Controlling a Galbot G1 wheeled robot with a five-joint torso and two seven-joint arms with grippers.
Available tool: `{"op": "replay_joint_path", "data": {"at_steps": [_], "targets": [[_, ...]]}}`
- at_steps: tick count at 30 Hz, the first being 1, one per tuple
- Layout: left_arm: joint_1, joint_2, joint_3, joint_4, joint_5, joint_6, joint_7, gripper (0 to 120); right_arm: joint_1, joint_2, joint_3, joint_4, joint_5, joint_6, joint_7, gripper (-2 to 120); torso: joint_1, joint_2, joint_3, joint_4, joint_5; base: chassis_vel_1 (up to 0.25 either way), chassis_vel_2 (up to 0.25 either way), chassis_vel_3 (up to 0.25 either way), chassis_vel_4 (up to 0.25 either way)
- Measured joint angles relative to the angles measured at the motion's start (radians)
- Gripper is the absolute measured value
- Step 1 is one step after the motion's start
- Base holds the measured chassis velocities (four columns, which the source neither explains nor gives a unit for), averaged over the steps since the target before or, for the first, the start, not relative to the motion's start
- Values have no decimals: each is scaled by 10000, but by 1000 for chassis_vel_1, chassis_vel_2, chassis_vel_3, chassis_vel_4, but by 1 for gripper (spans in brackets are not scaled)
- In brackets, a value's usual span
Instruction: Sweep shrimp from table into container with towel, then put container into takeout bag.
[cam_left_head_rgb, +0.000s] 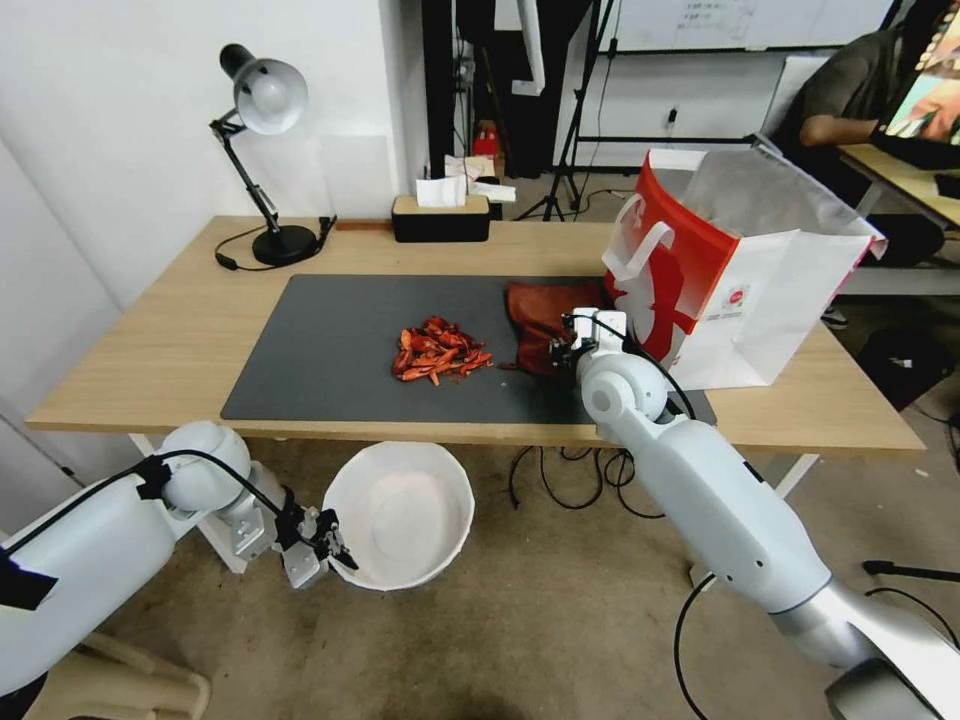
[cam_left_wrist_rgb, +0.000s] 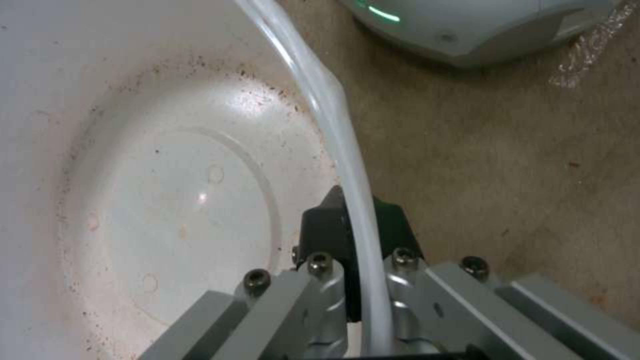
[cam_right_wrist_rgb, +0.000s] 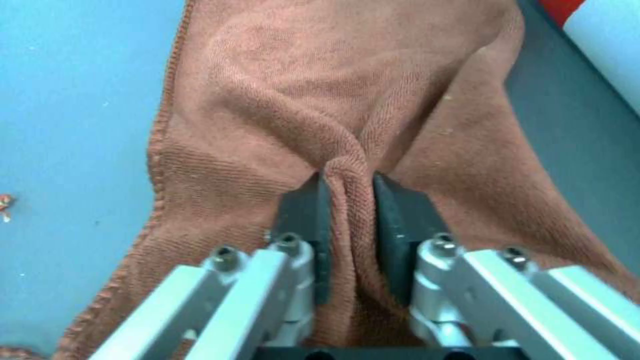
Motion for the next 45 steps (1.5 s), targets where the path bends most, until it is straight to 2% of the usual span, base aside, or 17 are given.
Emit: {"op": "replay_joint_path", "data": {"at_steps": [5, 17, 27, 31, 35, 38, 39, 43, 45], "targets": [[21, -1, -19, 1, 2, -13, -27, 0, -11, 46, 42, 17, 91, 1, 7, 2, 0, -1, 0, 2, 0, 0, 0, 0, 0], [-10, -8, -19, 101, 4, -67, -212, 0, -186, 42, 326, 569, 425, 331, -300, 2, 3, -4, 6, 9, 9, 0, 0, 0, 0], [14, 34, -33, 142, 4, -89, -279, 0, -194, -132, 745, 1139, 364, 773, -384, 2, 2, -3, 2, 5, 5, 0, 0, 0, 0], [29, 50, -77, 134, 4, -93, -312, 0, -155, -288, 931, 1468, 248, 1063, -706, 2, 2, -2, 2, 2, 6, 0, 0, 0, 0], [73, 52, -139, 142, 3, -110, -326, 0, -117, -394, 1010, 1649, 52, 1562, -1354, 2, 2, -1, 2, 2, 5, 0, 0, 0, 0], [106, 54, -201, 196, 2, -162, -338, 0, -39, -493, 1034, 1655, -89, 2221, -2408, 2, 0, 0, 1, 3, 5, 0, 0, 0, 0], [106, 54, -201, 196, 2, -162, -338, 0, -39, -493, 1034, 1655, -89, 2221, -2408, 2, 0, 0, 1, 3, 5, 0, 0, 0, 0], [111, 102, -307, 275, -6, -226, -443, 0, 343, -611, 860, 1058, -581, 3138, -4360, 2, 0, 0, 0, 1, 4, 0, 0, 0, 0], [111, 117, -331, 290, -8, -227, -473, 0, 495, -604, 764, 822, -726, 3317, -4716, 2, 0, 0, 0, 2, 4, 0, 0, 0, 0]]}}
